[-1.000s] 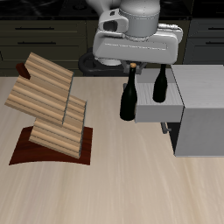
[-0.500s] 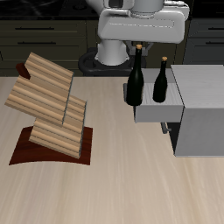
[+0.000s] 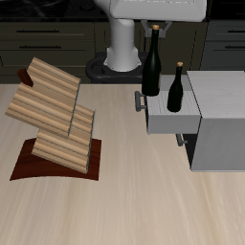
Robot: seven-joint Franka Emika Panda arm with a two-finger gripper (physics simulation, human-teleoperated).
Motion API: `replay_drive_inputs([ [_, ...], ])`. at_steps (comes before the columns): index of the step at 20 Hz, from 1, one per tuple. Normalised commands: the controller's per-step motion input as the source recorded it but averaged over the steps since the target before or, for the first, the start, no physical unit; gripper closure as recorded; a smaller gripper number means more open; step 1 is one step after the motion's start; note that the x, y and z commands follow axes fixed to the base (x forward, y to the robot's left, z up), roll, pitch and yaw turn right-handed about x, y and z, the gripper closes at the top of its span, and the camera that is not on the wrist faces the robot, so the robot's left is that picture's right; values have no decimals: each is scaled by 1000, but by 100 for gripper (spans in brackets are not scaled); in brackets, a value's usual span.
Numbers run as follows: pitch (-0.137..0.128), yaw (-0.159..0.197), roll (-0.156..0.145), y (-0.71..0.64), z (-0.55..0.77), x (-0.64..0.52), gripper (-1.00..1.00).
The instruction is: Place the wine bottle from the table into the top drawer
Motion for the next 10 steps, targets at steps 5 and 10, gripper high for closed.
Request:
replay_drive_inputs([
  [5, -22, -19, -32, -79, 199, -179, 100],
  [10, -9, -5, -23, -47, 90, -156, 100],
])
